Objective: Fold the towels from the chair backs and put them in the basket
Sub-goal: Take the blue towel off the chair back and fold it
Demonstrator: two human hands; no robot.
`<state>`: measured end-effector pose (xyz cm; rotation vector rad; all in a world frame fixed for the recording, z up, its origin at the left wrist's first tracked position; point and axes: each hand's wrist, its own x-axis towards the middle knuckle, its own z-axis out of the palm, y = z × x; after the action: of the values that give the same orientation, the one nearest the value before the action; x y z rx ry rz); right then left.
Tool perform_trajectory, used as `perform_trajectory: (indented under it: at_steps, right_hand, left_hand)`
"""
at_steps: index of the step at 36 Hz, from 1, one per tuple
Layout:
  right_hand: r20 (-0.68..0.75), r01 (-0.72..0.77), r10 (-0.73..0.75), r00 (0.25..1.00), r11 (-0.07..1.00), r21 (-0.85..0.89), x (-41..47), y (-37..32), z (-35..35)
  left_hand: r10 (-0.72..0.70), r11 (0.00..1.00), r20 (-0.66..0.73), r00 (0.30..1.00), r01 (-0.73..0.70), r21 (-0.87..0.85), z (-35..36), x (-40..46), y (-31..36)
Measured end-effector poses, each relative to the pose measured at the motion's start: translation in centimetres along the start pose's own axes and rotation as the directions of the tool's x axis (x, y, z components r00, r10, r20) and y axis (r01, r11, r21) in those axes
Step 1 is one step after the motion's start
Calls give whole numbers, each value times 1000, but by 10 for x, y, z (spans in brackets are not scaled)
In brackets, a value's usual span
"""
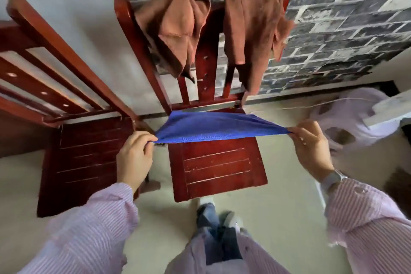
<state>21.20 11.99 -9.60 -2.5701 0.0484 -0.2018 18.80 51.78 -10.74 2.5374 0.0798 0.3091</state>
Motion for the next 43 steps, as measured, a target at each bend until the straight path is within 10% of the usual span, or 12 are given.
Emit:
perform_trajectory:
  at_steps: [5, 10, 19, 27, 34, 43]
  right_hand:
    - [256, -85, 114, 960, 989, -121, -56, 38, 46]
    - [536, -199, 305, 787, 948, -248, -107, 75, 95]
    - [739, -266, 438, 512, 899, -349, -138, 105, 135]
    - [631, -755, 609, 480, 653, -57, -90, 102, 150]
    - [539, -842, 652, 534, 467, 270, -28, 99, 183]
    - [429, -766, 636, 642, 554, 325, 24, 107, 234]
  left_hand:
    - [-86, 994, 263, 961, 66, 84, 49, -69, -45]
    - [-282, 956, 573, 770, 172, 239, 98, -131, -86]
    - [-356, 934, 738, 573, 226, 276, 138, -141, -109]
    - [-554, 676, 650, 521, 736, -14, 150, -85, -104]
    - [-672, 284, 592, 444, 893, -348, 174, -30, -102]
    - [-706, 387, 449, 548, 829, -403, 222, 10, -127]
